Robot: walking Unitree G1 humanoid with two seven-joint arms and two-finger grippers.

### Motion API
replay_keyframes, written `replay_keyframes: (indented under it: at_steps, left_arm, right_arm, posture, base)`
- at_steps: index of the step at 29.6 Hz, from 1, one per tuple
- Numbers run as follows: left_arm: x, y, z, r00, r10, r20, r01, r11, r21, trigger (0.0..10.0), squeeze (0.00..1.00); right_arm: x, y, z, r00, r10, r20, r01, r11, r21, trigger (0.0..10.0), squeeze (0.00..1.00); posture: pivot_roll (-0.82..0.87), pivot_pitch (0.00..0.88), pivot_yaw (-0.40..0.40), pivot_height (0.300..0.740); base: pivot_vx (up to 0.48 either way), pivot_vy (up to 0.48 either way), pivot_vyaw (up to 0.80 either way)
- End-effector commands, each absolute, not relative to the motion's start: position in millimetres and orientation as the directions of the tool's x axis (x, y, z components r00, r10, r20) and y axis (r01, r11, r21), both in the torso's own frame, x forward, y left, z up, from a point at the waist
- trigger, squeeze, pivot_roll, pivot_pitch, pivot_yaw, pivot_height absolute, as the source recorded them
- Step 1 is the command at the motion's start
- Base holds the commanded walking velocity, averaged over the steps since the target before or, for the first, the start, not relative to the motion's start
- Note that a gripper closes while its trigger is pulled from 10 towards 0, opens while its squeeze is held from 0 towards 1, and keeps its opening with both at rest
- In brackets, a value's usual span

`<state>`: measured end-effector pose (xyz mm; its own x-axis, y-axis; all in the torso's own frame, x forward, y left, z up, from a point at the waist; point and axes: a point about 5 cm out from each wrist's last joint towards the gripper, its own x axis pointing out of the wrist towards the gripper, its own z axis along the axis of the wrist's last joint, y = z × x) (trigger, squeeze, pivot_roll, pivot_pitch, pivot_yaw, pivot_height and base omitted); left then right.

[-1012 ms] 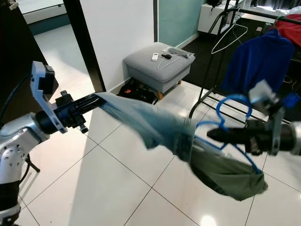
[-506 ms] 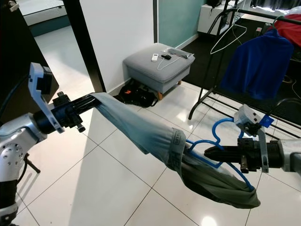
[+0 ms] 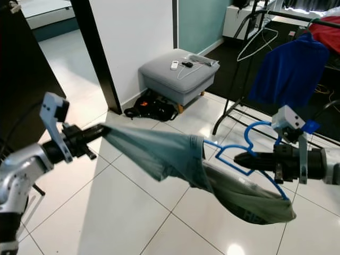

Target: Hang hanger

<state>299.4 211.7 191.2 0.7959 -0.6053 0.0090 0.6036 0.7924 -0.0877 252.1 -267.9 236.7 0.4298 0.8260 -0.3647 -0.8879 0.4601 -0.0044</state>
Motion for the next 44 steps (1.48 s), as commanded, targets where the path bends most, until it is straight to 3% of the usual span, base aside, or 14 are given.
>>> replay_keyframes:
  at_steps: [1, 6, 7, 9, 10, 17, 24, 27, 37, 38, 39, 40, 41, 44]
  left_arm:
    - [299, 215, 185, 0.812, -0.583, -0.013, 0.581, 0.81, -0.084, 0.0, 0.0]
    - [300, 217, 175, 0.827, -0.557, -0.074, 0.553, 0.831, -0.059, 0.0, 0.0]
    - [301, 218, 172, 0.837, -0.538, -0.102, 0.536, 0.843, -0.046, 9.6, 0.0]
    - [302, 216, 169, 0.839, -0.53, -0.121, 0.53, 0.847, -0.037, 10.0, 0.0]
    - [302, 211, 166, 0.83, -0.54, -0.139, 0.541, 0.84, -0.034, 10.0, 1.0]
    - [280, 171, 147, 0.66, -0.692, -0.291, 0.725, 0.689, 0.008, 10.0, 1.0]
    - [275, 168, 143, 0.63, -0.679, -0.376, 0.756, 0.647, 0.098, 10.0, 1.0]
    - [276, 149, 170, 0.627, -0.74, -0.245, 0.774, 0.628, 0.086, 10.0, 1.0]
    - [252, 72, 196, 0.487, -0.871, 0.06, 0.868, 0.475, -0.146, 10.0, 1.0]
    - [246, 59, 193, 0.46, -0.885, 0.067, 0.878, 0.443, -0.182, 10.0, 0.78]
    - [246, 59, 193, 0.46, -0.885, 0.067, 0.878, 0.443, -0.182, 10.0, 0.78]
    - [240, 46, 188, 0.437, -0.897, 0.067, 0.884, 0.414, -0.218, 10.0, 0.13]
    - [234, 35, 183, 0.412, -0.909, 0.06, 0.888, 0.386, -0.251, 10.0, 0.0]
    - [230, 27, 178, 0.403, -0.914, 0.042, 0.879, 0.375, -0.294, 10.0, 0.0]
  right_arm:
    - [252, -269, 240, 0.441, 0.83, -0.341, -0.885, 0.465, -0.013, 10.0, 0.0]
    - [254, -268, 242, 0.454, 0.828, -0.328, -0.881, 0.473, -0.023, 10.0, 0.0]
    - [257, -269, 242, 0.469, 0.823, -0.322, -0.874, 0.484, -0.035, 10.0, 0.0]
    - [259, -268, 243, 0.483, 0.818, -0.312, -0.867, 0.495, -0.045, 10.0, 0.0]
    - [263, -268, 245, 0.503, 0.811, -0.299, -0.858, 0.51, -0.061, 10.0, 0.0]
    - [276, -268, 251, 0.578, 0.781, -0.236, -0.814, 0.574, -0.091, 10.0, 0.0]
    - [281, -270, 255, 0.605, 0.766, -0.219, -0.795, 0.598, -0.105, 10.0, 0.0]
    - [309, -279, 253, 0.771, 0.602, -0.208, -0.633, 0.759, -0.152, 10.0, 0.0]
    - [344, -282, 210, 0.93, 0.227, -0.288, -0.266, 0.958, -0.104, 10.0, 0.0]
    - [347, -278, 202, 0.934, 0.193, -0.3, -0.224, 0.972, -0.071, 10.0, 0.0]
    - [347, -278, 202, 0.934, 0.193, -0.3, -0.224, 0.972, -0.071, 10.0, 0.0]
    - [350, -271, 196, 0.937, 0.186, -0.296, -0.203, 0.979, -0.026, 10.0, 0.0]
    - [353, -262, 192, 0.941, 0.196, -0.276, -0.197, 0.98, 0.026, 10.0, 0.0]
    - [358, -251, 191, 0.948, 0.207, -0.241, -0.19, 0.977, 0.091, 10.0, 0.0]
  posture:
    - [-0.1, 0.062, -0.003, 0.74]
    - [-0.1, 0.059, -0.002, 0.74]
    - [-0.11, 0.056, -0.001, 0.74]
    - [-0.1, 0.054, -0.001, 0.74]
    - [-0.1, 0.054, 0.0, 0.74]
    - [-0.11, 0.06, 0.0, 0.74]
    - [-0.11, 0.063, -0.003, 0.74]
    - [-0.11, 0.068, -0.008, 0.74]
    - [-0.1, 0.084, -0.014, 0.74]
    - [-0.1, 0.087, -0.009, 0.74]
    - [-0.1, 0.087, -0.009, 0.74]
    - [-0.1, 0.091, -0.006, 0.74]
    - [-0.1, 0.091, -0.006, 0.74]
    - [-0.1, 0.093, -0.002, 0.74]
  base:
    - [0.0, 0.0, 0.0]
    - [0.0, 0.0, 0.0]
    - [0.0, 0.0, 0.0]
    - [0.0, 0.0, 0.0]
    - [0.0, 0.0, 0.0]
    - [0.0, 0.0, 0.0]
    - [0.0, 0.0, 0.0]
    - [0.0, 0.0, 0.0]
    - [0.0, 0.0, 0.0]
    - [0.0, 0.0, 0.0]
    - [0.0, 0.0, 0.0]
    - [0.0, 0.0, 0.0]
    - [0.0, 0.0, 0.0]
    - [0.0, 0.0, 0.0]
